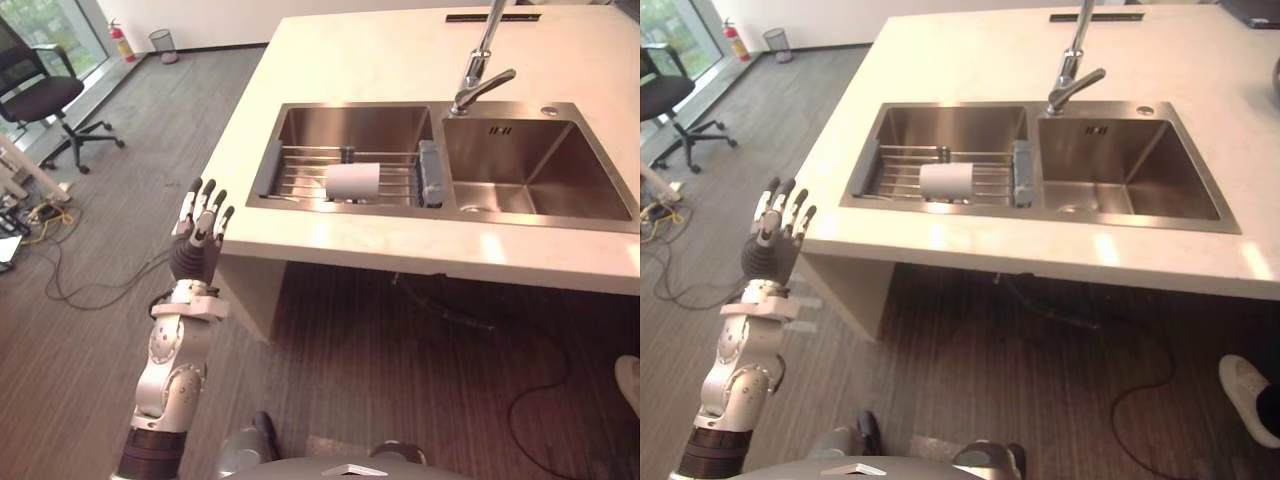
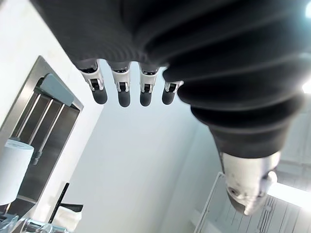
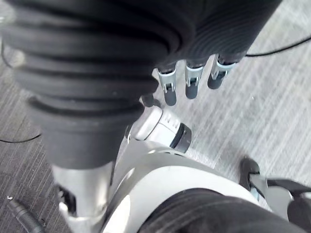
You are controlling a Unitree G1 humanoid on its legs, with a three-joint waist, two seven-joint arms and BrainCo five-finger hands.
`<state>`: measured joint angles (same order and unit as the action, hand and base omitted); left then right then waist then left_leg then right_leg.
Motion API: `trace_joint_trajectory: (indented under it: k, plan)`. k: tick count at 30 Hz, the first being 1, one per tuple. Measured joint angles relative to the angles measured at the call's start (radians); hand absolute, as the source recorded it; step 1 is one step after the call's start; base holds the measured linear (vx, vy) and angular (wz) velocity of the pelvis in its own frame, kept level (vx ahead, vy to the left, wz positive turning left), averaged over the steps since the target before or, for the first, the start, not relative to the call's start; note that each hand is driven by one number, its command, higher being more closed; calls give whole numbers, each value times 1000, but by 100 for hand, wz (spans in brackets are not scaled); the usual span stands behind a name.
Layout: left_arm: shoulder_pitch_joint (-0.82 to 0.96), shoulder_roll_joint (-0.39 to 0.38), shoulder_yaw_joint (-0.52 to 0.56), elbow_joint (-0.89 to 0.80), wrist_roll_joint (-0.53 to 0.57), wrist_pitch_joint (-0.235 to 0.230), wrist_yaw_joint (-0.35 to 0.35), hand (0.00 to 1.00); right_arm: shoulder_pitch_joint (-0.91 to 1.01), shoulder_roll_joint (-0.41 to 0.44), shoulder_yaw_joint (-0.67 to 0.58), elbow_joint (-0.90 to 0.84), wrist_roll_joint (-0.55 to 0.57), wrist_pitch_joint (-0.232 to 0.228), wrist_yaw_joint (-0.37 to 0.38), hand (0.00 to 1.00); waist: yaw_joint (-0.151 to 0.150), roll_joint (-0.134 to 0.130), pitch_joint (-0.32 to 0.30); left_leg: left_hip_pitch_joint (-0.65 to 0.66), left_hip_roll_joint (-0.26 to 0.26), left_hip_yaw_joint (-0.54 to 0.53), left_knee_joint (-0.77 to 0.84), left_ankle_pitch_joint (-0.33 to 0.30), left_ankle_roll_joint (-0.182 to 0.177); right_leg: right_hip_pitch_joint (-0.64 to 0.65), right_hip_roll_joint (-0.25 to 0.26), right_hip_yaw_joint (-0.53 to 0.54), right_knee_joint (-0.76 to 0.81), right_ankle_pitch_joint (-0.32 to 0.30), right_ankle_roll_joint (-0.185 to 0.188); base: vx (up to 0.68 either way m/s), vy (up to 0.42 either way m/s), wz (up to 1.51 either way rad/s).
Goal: Walk over to the sink, pick up the cup, carry it to the dishwasher, place the cup inside the dishwasher, then close the dishwasher door
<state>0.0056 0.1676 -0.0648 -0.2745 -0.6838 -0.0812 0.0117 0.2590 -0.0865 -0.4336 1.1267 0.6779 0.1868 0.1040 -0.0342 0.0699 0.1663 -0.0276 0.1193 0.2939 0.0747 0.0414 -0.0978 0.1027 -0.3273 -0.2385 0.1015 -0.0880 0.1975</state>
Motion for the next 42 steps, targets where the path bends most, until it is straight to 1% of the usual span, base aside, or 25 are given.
trace_joint_trajectory:
  k: [2, 3, 4, 10, 15, 17, 18, 19, 20, 21, 22, 23, 24, 25, 26, 27, 28, 29, 30, 31, 32, 33, 35, 37, 42]
  plan:
    - [-6, 21, -26, 19, 0, 18, -4, 0, 0, -5, -3, -3, 18, 11, 4, 0, -11, 10, -26, 32, -19, -20, -125, 60, -3, 4, 13, -25, -64, 40, -26, 71, 34, -11]
    - [-11, 24, -36, 26, 0, 23, -4, 0, -1, -4, -5, -5, 29, 14, 7, 0, -19, 11, -28, 31, -19, -24, -137, 70, -3, 4, 17, -26, -71, 43, -23, 50, -8, 4]
    - [-1, 68, -173, 209, 18, -2, -37, 0, -31, -3, 98, -9, 82, -18, 23, 0, -55, -48, -67, 43, 31, -49, -152, 72, -31, 21, 80, -75, -149, 89, -49, 17, -6, 3]
    - [-4, 68, -171, 209, 19, -6, -35, 0, -39, -6, 98, -10, 82, -17, 23, 0, -59, -51, -64, 47, 31, -44, -152, 70, -31, 23, 80, -72, -149, 89, -49, 0, 0, -1]
    - [-70, 65, -162, 250, 25, -30, 30, 0, -39, -5, 89, -11, 84, -18, 21, 0, -67, -61, -59, 101, 34, -5, -153, 56, -32, 46, 77, -45, -136, 77, -65, -12, -2, -17]
    - [-126, 44, -173, 288, 57, -28, 56, 0, -41, 3, 56, -11, 123, -32, 23, 0, -80, -71, -53, 103, 27, 4, -159, 46, -30, 15, 56, -47, -52, 21, -71, -34, 15, 7]
    - [-160, 22, -202, 296, 78, -24, 75, 0, -44, 18, 29, -12, 139, -42, 23, 0, -86, -96, -53, 113, -4, 20, -148, 35, -17, -10, 12, -49, 29, -30, -82, 26, 111, 38]
    - [-196, -2, -255, 306, 109, -16, 98, 0, -28, 22, 17, -12, 146, -62, 21, 0, -91, -130, -53, 98, -53, 63, -42, -27, 20, 0, -51, -66, 100, -54, -95, 91, 147, 51]
    - [-214, -15, -282, 312, 128, -10, 110, 0, -19, 18, 15, -12, 148, -72, 21, 0, -97, -136, -51, 89, -72, 76, 8, -71, 40, 4, -75, -82, 146, -65, -119, 121, 188, 66]
    - [-242, -49, -305, 347, 168, -6, 135, 0, -22, 2, -1, -16, 142, -81, 16, 0, -103, -130, -46, 76, -74, 62, 53, -123, 58, -66, -114, -77, 341, -28, -136, 65, 199, 64]
    - [-247, -77, -305, 379, 181, -2, 168, 0, -22, 1, 1, -26, 138, -81, 16, 0, -106, -118, -45, 89, -62, 41, 63, -143, 62, -147, -137, -69, 526, 67, -225, 57, 223, 54]
    - [-245, -82, -304, 383, 185, -2, 184, 0, -22, 2, 1, -29, 138, -80, 17, 0, -105, -107, -39, 103, -49, 30, 62, -149, 66, -184, -142, -65, 593, 105, -234, 76, 166, 24]
    - [-242, -88, -283, 383, 192, -13, 210, 0, -30, 9, 1, -20, 126, -74, 17, 0, -89, -90, -31, 121, -23, 25, 64, -165, 64, -244, -122, -55, 665, 14, -180, 114, 109, 7]
    - [-247, -89, -249, 379, 200, -31, 230, 0, -37, 21, 2, -15, 109, -73, 17, 0, -79, -105, -27, 137, -15, 19, 59, -171, 63, -271, -86, -70, 622, -48, -159, 144, 53, 7]
    - [-253, -85, -235, 376, 209, -43, 242, 0, -39, 27, 1, -12, 101, -73, 17, 0, -75, -112, -23, 143, -15, 14, 58, -174, 62, -275, -66, -82, 560, -55, -148, 175, 32, 17]
    - [-264, -68, -221, 361, 232, -51, 256, 0, -43, 34, 1, -11, 97, -73, 15, 0, -70, -121, -17, 154, -15, 11, 50, -179, 59, -278, -23, -87, 389, -44, -129, 189, -4, 18]
    - [-274, -55, -220, 356, 239, -51, 263, 0, -42, 38, 1, -12, 93, -72, 14, 0, -70, -120, -16, 159, -15, 9, 47, -180, 57, -279, -2, -83, 305, -27, -117, 208, -24, 24]
    - [-306, -23, -212, 327, 250, -50, 288, 0, -37, 43, 1, -11, 71, -54, -2, 0, -70, -115, -12, 173, -15, 6, 53, -185, 44, -276, 37, -64, 136, 50, -90, 191, -30, 22]
    - [-323, -12, -211, 311, 254, -50, 295, 0, -34, 44, 1, -10, 65, -45, -8, 0, -70, -114, -12, 172, -16, 1, 63, -197, 37, -275, 45, -59, 97, 83, -88, 227, -72, 33]
    - [-356, 2, -210, 288, 254, -50, 306, 0, -23, 47, 0, -10, 61, -30, -18, 0, -70, -117, -12, 175, -20, -20, 88, -222, 26, -273, 52, -48, 85, 120, -98, 318, -192, 66]
    - [-402, 21, -204, 236, 254, -51, 310, 0, 7, 50, -6, -5, 61, -14, -20, 0, -77, -143, -17, 198, -33, -60, 118, -261, 0, -247, 50, -32, 125, 189, -138, 263, -180, 72]
    - [-404, 9, -198, 220, 253, -52, 310, 0, 12, 37, -15, 0, 61, -11, -20, 0, -79, -114, -13, 209, -17, -71, 121, -272, -10, -240, 58, -49, 157, 165, -122, 304, -184, 64]
    - [-410, 6, -202, 116, 253, -47, 295, 0, 9, 6, -51, 13, 60, -15, -10, 0, -68, -29, -28, 213, 44, -75, 117, -288, -35, -243, 98, -82, 207, 90, -135, 371, -144, 23]
    - [-425, -2, -213, 90, 243, -25, 269, 0, -13, 0, -72, 27, 60, -18, 16, 0, -74, -21, -28, 227, 62, -63, 106, -280, -40, -244, 106, -101, 266, 40, -137, 314, -139, 26]
    - [-398, -19, -233, 92, 217, 12, 222, 0, -43, 2, -83, 29, 28, -35, 53, 0, -68, -42, -22, 251, 86, -43, 161, -310, -39, -252, 102, -98, 388, -92, -139, 158, -97, 2]
